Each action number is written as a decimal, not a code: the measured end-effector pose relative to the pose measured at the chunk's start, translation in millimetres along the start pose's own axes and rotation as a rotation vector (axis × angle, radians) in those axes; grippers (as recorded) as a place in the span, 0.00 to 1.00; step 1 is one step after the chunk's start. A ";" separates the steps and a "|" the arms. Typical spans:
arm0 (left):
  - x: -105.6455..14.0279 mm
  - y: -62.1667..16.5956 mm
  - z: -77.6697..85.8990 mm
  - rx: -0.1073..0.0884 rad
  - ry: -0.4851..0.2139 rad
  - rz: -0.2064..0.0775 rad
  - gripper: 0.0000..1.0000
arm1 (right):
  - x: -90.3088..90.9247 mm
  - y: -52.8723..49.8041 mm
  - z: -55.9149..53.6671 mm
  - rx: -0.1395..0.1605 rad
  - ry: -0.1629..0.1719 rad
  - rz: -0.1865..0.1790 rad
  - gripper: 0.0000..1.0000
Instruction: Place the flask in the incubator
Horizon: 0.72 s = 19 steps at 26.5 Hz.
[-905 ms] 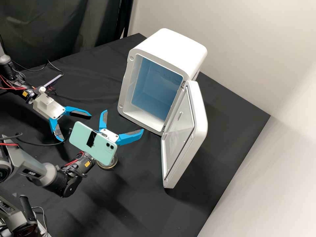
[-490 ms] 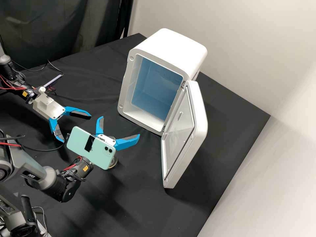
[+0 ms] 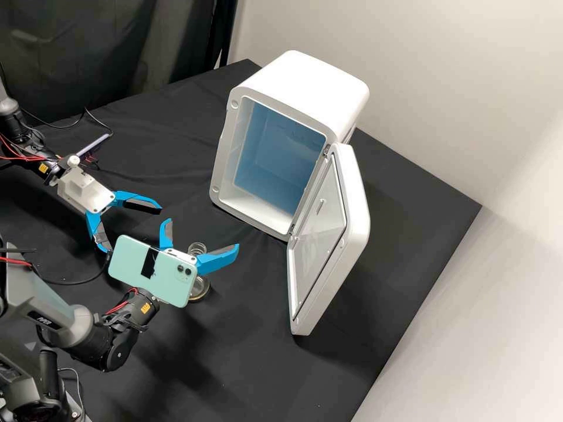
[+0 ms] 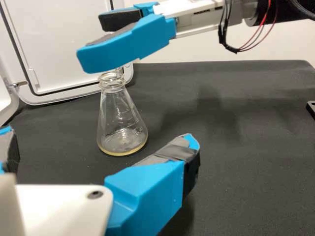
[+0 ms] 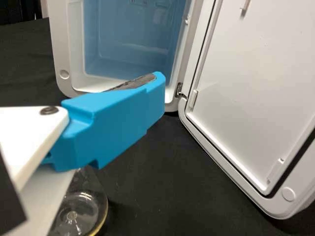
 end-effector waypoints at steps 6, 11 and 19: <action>0.0 0.0 0.0 0.000 0.000 0.000 1.00 | -5.0 -3.6 7.4 -0.005 -0.017 -0.041 1.00; 0.2 -0.3 1.9 0.001 -0.005 -0.001 1.00 | -6.3 -8.4 17.3 0.027 -0.051 -0.072 1.00; 0.4 -0.6 3.4 0.002 -0.011 -0.002 1.00 | -0.5 -25.2 23.2 0.033 -0.062 -0.147 1.00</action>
